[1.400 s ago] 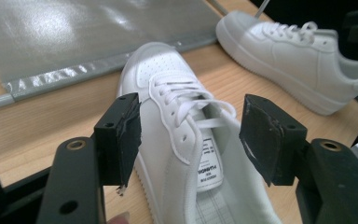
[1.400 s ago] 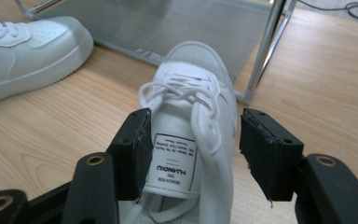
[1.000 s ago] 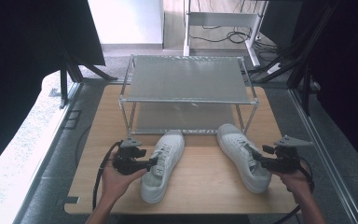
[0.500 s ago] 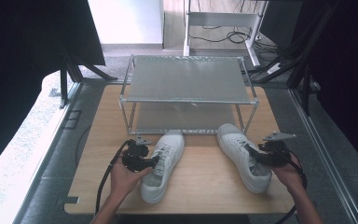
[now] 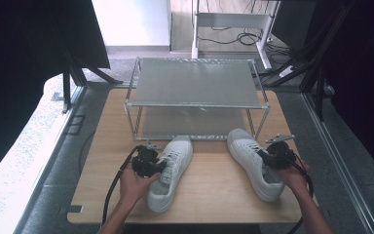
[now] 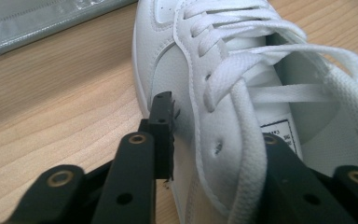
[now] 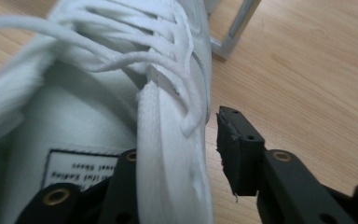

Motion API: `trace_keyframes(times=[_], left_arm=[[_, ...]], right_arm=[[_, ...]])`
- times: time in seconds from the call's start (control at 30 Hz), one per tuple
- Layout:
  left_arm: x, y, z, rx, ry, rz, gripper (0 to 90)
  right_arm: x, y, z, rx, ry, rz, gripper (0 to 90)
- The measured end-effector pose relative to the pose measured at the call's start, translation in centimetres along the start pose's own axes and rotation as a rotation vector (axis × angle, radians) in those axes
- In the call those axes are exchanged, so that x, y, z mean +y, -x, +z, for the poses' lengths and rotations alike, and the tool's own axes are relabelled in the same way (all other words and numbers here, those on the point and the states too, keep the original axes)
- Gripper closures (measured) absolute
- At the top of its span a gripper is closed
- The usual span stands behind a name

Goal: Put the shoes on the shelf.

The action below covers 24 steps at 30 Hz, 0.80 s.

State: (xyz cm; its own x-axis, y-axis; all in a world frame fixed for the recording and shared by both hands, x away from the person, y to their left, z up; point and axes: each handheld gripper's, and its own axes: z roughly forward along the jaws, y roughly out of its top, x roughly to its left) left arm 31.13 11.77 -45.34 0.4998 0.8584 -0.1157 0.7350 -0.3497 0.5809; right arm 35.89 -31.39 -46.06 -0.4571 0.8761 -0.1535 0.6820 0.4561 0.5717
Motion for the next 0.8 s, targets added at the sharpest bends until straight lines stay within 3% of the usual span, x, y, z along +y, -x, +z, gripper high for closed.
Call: trace_keyframes(times=[0.27, 0.57, 0.73, 0.8], left_arm=[[-1.0, -1.2, -0.1, -0.046, 0.061, -0.077, 80.3], [-2.3, -2.8, -0.3, -0.109, 0.140, -0.171, 83.9], [-2.5, -3.4, -0.4, -0.130, 0.168, -0.193, 84.1], [-2.5, -3.5, -0.5, -0.142, 0.175, -0.195, 83.9]], right_arm=[[-0.3, 0.9, 0.4, 0.041, 0.003, 0.067, 86.1], [-0.4, 1.2, 0.4, 0.059, 0.013, 0.095, 87.3], [-0.5, 1.4, 0.3, 0.075, 0.023, 0.114, 87.5], [-0.5, 1.2, -0.1, 0.073, 0.052, 0.112, 87.5]])
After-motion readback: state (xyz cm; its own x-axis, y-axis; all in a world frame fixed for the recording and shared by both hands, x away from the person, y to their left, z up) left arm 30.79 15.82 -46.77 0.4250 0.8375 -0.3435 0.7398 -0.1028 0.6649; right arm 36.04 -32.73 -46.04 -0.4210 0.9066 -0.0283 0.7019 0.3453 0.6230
